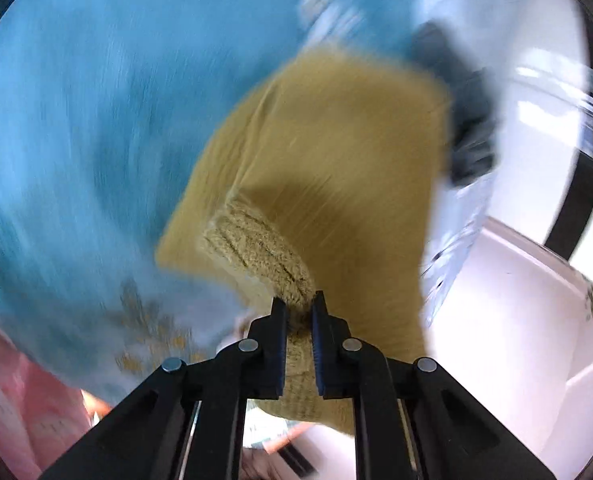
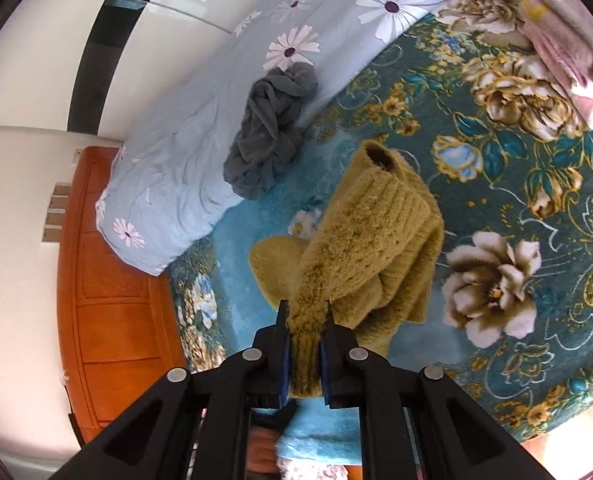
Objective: Fold clothes
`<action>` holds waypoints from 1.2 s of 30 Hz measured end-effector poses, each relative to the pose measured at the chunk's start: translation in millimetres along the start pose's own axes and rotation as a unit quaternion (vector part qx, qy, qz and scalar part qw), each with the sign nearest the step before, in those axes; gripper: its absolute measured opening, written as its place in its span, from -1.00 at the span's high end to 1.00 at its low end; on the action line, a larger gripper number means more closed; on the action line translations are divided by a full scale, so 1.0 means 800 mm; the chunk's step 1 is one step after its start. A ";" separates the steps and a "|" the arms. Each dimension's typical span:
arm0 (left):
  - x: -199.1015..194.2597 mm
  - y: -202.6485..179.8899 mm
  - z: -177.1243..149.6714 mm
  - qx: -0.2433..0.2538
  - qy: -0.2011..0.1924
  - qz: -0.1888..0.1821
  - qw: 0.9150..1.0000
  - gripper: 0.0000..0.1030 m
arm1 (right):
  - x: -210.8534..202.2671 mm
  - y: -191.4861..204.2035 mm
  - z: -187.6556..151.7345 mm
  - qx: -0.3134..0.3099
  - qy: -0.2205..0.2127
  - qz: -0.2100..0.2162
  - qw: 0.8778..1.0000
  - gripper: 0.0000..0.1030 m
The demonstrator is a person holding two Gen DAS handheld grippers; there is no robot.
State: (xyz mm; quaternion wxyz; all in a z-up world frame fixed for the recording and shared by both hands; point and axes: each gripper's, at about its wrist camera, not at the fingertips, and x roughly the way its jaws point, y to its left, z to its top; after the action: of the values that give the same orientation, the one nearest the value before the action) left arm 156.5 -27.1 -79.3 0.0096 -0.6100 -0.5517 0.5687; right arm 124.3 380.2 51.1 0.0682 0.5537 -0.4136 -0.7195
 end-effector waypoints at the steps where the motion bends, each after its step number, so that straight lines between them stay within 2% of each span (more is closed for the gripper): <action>1: -0.022 -0.005 0.005 0.019 -0.022 -0.003 1.000 0.80 | 0.002 -0.008 -0.003 0.002 0.006 0.001 1.000 0.72; 4: -0.068 -0.002 0.012 0.053 -0.066 0.014 0.996 0.80 | 0.026 -0.050 -0.023 0.040 0.043 0.017 0.998 0.69; 5: -0.075 0.005 0.012 0.053 -0.070 0.030 0.996 0.80 | 0.038 -0.066 -0.032 0.055 0.057 0.019 0.997 0.68; 10: -0.072 0.074 0.001 -0.010 -0.057 0.104 0.993 0.80 | 0.097 -0.138 -0.068 0.116 0.107 -0.019 0.987 0.66; 12: -0.067 0.100 -0.006 -0.023 -0.049 0.129 0.990 0.80 | 0.110 -0.162 -0.077 0.132 0.118 -0.038 0.983 0.54; 16: -0.059 0.122 -0.015 -0.017 -0.040 0.165 0.985 0.80 | 0.106 -0.195 -0.084 0.146 0.108 -0.067 0.981 0.37; 21: -0.049 0.120 -0.022 -0.003 -0.041 0.184 0.982 0.79 | 0.103 -0.201 -0.079 0.148 0.094 -0.044 0.983 0.16; 24: -0.045 0.121 -0.025 -0.009 -0.039 0.190 0.981 0.79 | 0.126 -0.200 -0.074 0.148 0.105 -0.037 0.983 -0.02; 26: -0.043 0.122 -0.026 -0.009 -0.037 0.195 0.980 0.79 | 0.142 -0.206 -0.072 0.162 0.106 -0.043 0.980 -0.04; 30: -0.039 0.131 -0.032 -0.012 -0.032 0.201 0.979 0.79 | 0.174 -0.231 -0.067 0.205 0.100 -0.066 0.971 -0.04; 34: -0.037 0.142 -0.040 -0.022 -0.029 0.202 0.979 0.78 | 0.194 -0.235 -0.066 0.214 0.107 -0.089 0.967 -0.02; 35: -0.036 0.145 -0.042 -0.024 -0.028 0.202 0.979 0.78 | 0.196 -0.235 -0.067 0.219 0.109 -0.093 0.965 0.08; 36: -0.036 0.146 -0.044 -0.026 -0.028 0.201 0.979 0.78 | 0.198 -0.236 -0.068 0.222 0.110 -0.097 0.964 0.40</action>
State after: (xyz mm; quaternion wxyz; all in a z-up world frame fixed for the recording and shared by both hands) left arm 266.5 -70.9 -121.7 -0.1365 -0.6924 -0.4322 0.5614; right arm 178.7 386.3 -194.9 -0.0811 0.6679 -0.4971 -0.5479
